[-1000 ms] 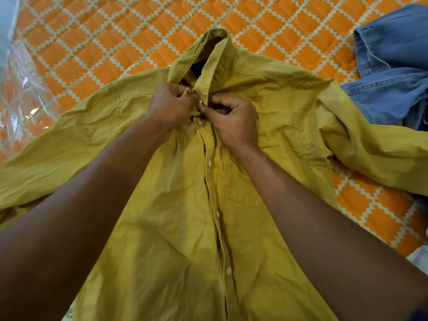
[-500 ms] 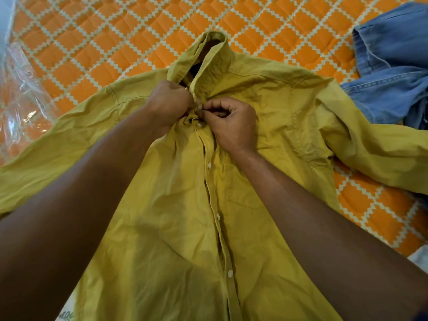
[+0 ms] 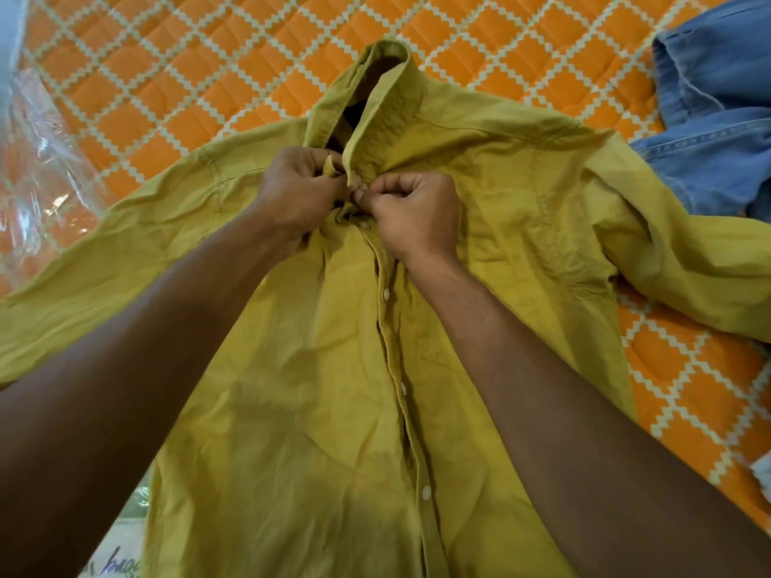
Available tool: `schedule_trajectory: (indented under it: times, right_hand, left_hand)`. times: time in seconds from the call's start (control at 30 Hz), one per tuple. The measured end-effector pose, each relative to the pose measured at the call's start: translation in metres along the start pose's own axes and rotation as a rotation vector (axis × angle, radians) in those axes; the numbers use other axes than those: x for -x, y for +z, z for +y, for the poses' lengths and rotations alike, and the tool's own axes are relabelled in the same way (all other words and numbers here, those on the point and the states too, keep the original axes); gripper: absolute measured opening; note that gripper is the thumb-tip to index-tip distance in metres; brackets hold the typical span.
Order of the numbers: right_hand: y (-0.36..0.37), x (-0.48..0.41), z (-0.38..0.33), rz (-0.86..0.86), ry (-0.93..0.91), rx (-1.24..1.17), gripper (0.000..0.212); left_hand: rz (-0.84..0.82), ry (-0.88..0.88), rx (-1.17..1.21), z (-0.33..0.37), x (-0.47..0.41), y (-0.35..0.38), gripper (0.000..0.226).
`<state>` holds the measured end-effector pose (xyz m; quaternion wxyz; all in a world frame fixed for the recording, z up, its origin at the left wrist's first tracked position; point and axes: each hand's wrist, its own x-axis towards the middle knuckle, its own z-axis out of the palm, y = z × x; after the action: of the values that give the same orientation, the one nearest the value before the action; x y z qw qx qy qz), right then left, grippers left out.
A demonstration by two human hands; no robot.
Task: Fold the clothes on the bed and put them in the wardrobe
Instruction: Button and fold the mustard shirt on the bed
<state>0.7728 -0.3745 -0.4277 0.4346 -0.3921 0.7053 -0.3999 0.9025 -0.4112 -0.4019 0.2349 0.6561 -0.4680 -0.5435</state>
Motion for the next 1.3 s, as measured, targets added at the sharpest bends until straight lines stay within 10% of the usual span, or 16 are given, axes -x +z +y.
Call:
schedule_trajectory:
  times: [0.4, 0.67, 1.3]
  right_hand:
    - [-0.018, -0.008, -0.014, -0.249, 0.201, -0.13, 0.013]
    - [-0.022, -0.009, -0.018, -0.293, 0.24, -0.21, 0.015]
    - [-0.018, 0.0, -0.001, -0.256, 0.026, -0.256, 0.013]
  left_hand:
    - [0.081, 0.172, 0.122, -0.007, 0.006, 0.003, 0.024]
    - [0.688, 0.62, -0.263, -0.024, 0.044, 0.019, 0.024]
    - [0.354, 0.213, 0.025, -0.022, 0.038, 0.032, 0.015]
